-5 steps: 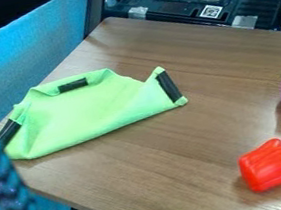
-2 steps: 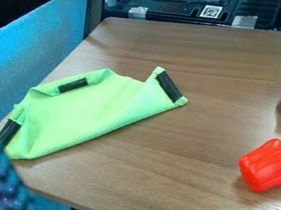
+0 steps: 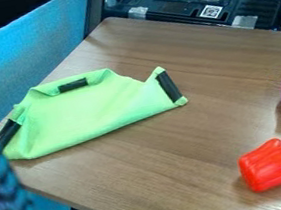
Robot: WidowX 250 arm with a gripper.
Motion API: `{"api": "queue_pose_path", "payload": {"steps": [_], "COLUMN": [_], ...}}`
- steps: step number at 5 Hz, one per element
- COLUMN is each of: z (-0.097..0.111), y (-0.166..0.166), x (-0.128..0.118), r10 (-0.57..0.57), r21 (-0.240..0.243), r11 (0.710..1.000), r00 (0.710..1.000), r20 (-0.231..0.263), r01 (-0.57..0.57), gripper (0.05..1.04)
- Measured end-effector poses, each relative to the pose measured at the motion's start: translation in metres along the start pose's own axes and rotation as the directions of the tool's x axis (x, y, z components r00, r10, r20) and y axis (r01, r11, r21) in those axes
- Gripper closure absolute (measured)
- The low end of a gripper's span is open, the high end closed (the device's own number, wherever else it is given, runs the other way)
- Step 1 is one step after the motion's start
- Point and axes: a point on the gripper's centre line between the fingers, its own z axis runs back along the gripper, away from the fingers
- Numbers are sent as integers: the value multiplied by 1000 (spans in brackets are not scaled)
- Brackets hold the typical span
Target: Fold the cloth from bottom left to top right
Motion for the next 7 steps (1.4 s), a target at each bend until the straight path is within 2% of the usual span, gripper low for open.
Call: {"api": "queue_pose_path", "payload": {"steps": [1, 2, 3, 4, 5, 6, 7], "z": [-19, -35, -39, -37, -39, -43, -49], "y": [-19, -25, -29, -22, -13, -2, 2], "x": [-4, -1, 6, 12, 21, 27, 27], "r10": [-97, -122, -132, -88, -61, -8, 37], "r21": [43, 66, 133, 174, 202, 227, 240], "r11": [994, 990, 981, 980, 977, 974, 971], "r00": [992, 989, 989, 996, 998, 998, 995], "r20": [-75, -87, -60, -30, -34, -56, -90], "r01": [101, 128, 139, 92, 67, 20, -14], "gripper": [83, 83, 83, 83, 83, 83, 130]}}
